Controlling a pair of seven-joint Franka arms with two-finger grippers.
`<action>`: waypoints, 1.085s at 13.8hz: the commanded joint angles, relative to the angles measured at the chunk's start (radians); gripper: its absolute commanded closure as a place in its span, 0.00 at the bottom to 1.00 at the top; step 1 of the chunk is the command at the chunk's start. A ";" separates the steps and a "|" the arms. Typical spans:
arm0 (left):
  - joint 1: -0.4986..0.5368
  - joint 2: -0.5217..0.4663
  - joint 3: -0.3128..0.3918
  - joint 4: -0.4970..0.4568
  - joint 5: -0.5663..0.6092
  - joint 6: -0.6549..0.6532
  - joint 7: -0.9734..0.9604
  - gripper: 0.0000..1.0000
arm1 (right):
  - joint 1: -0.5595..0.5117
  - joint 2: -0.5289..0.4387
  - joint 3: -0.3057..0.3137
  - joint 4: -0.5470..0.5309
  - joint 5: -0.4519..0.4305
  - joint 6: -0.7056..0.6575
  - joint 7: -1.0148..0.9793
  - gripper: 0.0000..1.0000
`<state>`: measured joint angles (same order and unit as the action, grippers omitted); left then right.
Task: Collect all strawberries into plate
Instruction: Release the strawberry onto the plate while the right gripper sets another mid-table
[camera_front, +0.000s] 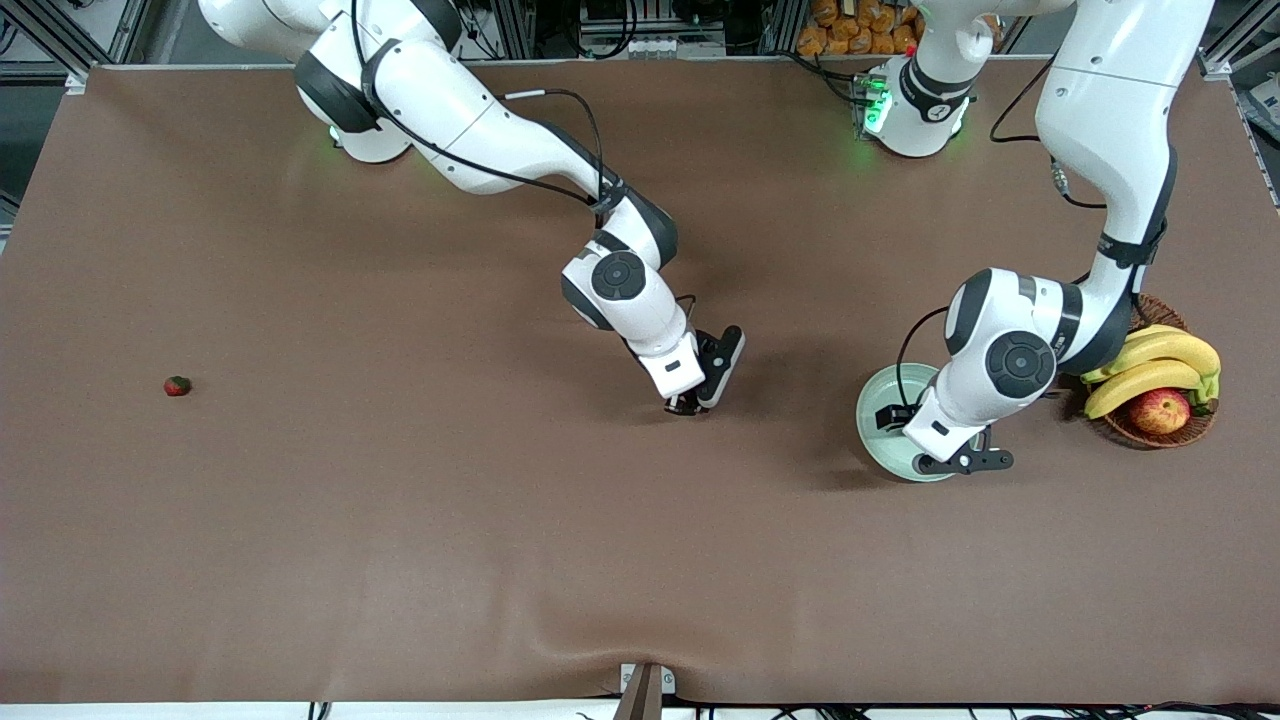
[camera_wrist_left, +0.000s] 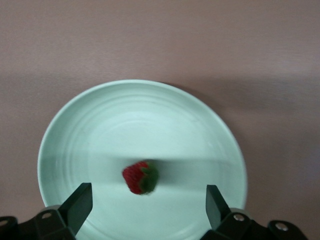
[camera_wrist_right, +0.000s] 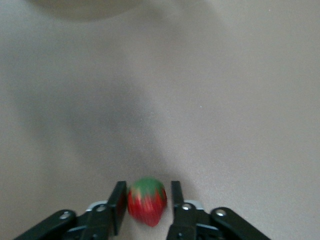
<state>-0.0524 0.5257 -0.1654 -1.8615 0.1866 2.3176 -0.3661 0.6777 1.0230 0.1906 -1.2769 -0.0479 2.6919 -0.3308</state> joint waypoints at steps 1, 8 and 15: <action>-0.006 -0.036 -0.048 -0.005 0.007 -0.026 -0.068 0.00 | 0.002 -0.006 -0.011 0.036 0.002 -0.009 0.022 0.00; -0.061 -0.001 -0.141 0.093 0.007 -0.024 -0.175 0.00 | -0.229 -0.366 -0.010 -0.315 0.003 -0.136 0.022 0.00; -0.205 0.115 -0.141 0.217 0.019 -0.023 -0.261 0.00 | -0.639 -0.717 -0.008 -0.832 0.003 -0.150 0.004 0.00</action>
<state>-0.2371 0.5967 -0.3089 -1.6982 0.1866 2.3127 -0.6047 0.1373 0.4604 0.1605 -1.9007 -0.0481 2.5332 -0.3312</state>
